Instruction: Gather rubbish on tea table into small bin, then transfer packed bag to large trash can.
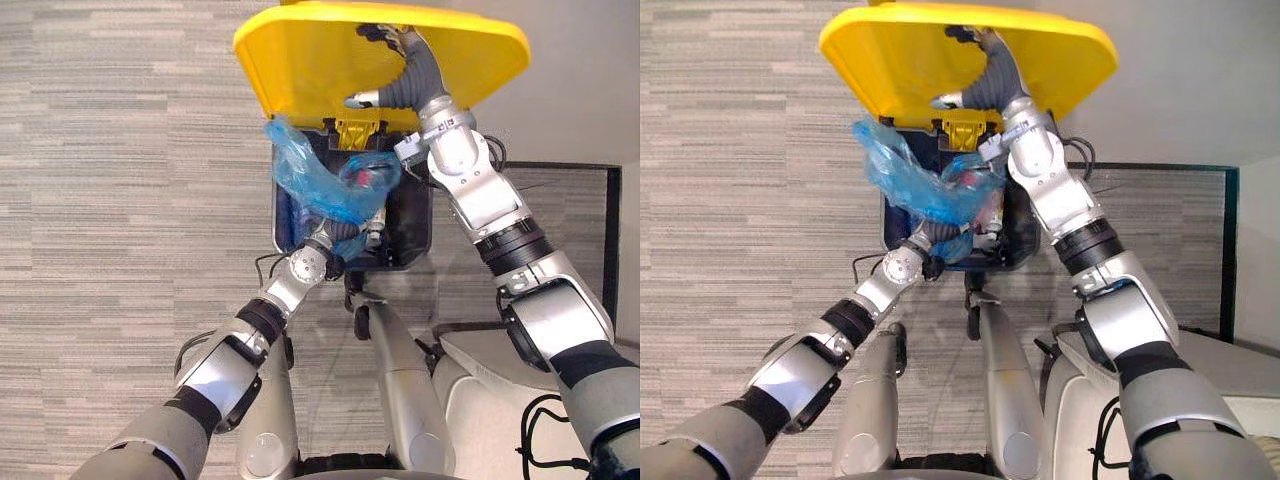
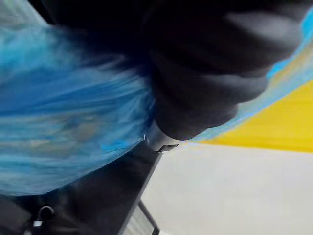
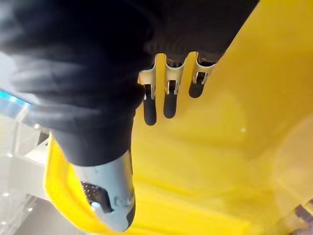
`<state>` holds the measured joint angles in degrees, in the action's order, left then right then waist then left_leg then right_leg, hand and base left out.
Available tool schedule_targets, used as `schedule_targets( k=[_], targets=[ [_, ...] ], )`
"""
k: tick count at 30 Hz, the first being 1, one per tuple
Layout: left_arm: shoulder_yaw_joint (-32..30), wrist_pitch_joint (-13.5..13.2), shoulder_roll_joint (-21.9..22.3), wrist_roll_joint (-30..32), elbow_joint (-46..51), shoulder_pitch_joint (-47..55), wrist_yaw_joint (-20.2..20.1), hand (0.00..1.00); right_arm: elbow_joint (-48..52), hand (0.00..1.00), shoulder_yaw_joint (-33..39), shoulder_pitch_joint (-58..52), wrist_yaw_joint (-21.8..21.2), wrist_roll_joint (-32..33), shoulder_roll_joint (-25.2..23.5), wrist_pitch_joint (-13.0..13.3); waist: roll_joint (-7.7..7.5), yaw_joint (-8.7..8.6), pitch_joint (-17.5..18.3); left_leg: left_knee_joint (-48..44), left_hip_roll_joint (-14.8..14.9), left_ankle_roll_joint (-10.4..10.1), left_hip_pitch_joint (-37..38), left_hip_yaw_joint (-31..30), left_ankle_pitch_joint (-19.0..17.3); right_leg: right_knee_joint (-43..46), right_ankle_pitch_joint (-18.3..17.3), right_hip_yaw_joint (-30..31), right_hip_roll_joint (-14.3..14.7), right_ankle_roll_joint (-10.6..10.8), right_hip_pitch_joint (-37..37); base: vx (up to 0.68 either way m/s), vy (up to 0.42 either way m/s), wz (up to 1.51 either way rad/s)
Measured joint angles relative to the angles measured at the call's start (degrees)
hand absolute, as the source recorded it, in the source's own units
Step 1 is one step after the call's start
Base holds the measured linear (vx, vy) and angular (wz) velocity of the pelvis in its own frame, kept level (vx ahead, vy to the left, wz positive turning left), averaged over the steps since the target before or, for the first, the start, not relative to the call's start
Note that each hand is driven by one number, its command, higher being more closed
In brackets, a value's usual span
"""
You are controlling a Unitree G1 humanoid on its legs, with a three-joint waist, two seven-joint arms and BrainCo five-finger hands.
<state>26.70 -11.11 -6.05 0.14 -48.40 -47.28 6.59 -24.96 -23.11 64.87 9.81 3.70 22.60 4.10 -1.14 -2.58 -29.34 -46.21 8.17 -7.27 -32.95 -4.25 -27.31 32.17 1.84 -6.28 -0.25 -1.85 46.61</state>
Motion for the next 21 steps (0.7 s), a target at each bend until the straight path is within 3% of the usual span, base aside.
schedule_targets(
  k=[4,10,15,21],
  targets=[
    [-8.90,0.90,1.41,4.86,-0.72,1.03,2.19,0.00,1.84,0.00,-0.10,-0.02,0.07,0.30,-1.91,0.00,0.00,0.11,0.00,-0.25,1.51,-0.01,-0.87,1.63,0.01,0.56,-0.19,-0.09,-0.10,-0.25,0.93,0.00,-0.004,0.01],
    [-16.13,3.81,2.03,7.90,-1.91,3.18,4.70,0.00,5.17,0.00,-0.29,-0.06,0.17,0.30,-2.53,0.13,0.01,-0.25,0.01,-0.25,2.19,-0.39,-1.39,3.07,0.25,1.72,-0.68,0.02,-0.89,-0.21,1.91,0.00,0.004,0.03],
    [-18.14,5.65,3.66,9.58,-2.11,5.17,4.65,0.00,6.20,0.00,-0.28,-0.08,0.15,0.29,-3.56,1.36,0.02,-0.04,0.02,-0.25,2.02,-0.37,-1.32,3.17,0.25,1.77,-0.69,0.26,-1.05,-0.21,1.90,0.00,0.026,0.01],
    [-18.25,5.68,5.16,9.59,-1.98,5.39,4.67,0.00,6.20,0.00,-0.28,-1.44,0.08,0.22,-3.73,1.47,0.01,0.06,0.06,-0.25,1.88,-0.33,-0.56,3.97,0.28,2.09,-0.76,0.41,-1.86,-0.10,1.35,-0.03,0.016,0.03]
  ],
)
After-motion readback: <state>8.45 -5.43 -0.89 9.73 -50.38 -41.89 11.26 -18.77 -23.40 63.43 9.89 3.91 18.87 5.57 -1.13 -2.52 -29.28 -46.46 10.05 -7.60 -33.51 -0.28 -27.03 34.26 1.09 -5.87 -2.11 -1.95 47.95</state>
